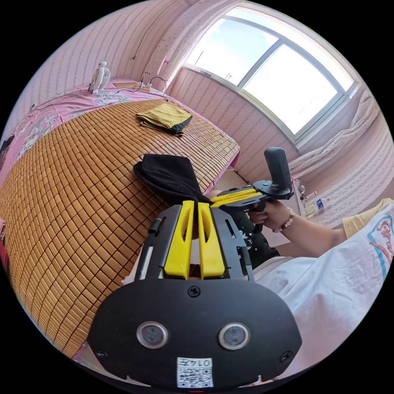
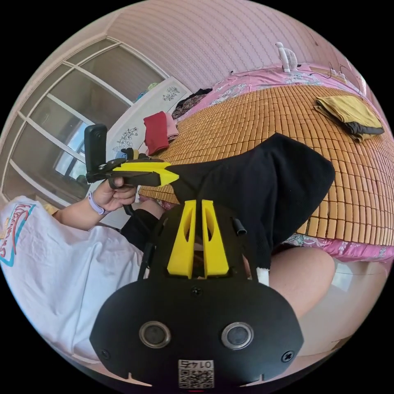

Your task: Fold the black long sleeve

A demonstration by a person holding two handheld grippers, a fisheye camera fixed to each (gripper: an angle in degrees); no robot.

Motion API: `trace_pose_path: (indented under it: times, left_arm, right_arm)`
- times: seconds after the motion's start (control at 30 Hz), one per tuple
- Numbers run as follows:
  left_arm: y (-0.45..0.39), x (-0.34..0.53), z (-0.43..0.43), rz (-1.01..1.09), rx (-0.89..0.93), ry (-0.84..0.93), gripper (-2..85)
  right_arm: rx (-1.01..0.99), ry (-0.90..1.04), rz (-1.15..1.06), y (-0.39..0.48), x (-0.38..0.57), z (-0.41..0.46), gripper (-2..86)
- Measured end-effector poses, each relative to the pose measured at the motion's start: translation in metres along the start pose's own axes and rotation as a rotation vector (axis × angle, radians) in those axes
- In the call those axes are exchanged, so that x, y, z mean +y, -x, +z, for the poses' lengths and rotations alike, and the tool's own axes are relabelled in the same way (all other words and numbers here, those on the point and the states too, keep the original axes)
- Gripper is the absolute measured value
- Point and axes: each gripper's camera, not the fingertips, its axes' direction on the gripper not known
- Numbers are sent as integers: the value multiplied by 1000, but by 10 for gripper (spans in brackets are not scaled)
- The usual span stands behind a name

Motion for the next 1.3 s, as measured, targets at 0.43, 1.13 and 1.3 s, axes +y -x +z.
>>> trace_pose_path:
  times: [0.43,1.13,1.3]
  left_arm:
    - [14,158,-102,-221,29,-232,-9]
    - [-177,301,-538,151,-502,-1255,-10]
    - [-192,342,-555,97,-480,-1285,-10]
  right_arm:
    - [177,-639,594,-63,220,-206,8]
    - [-176,-1025,-509,251,-40,-385,6]
    - [61,-934,-507,297,-43,-383,6]
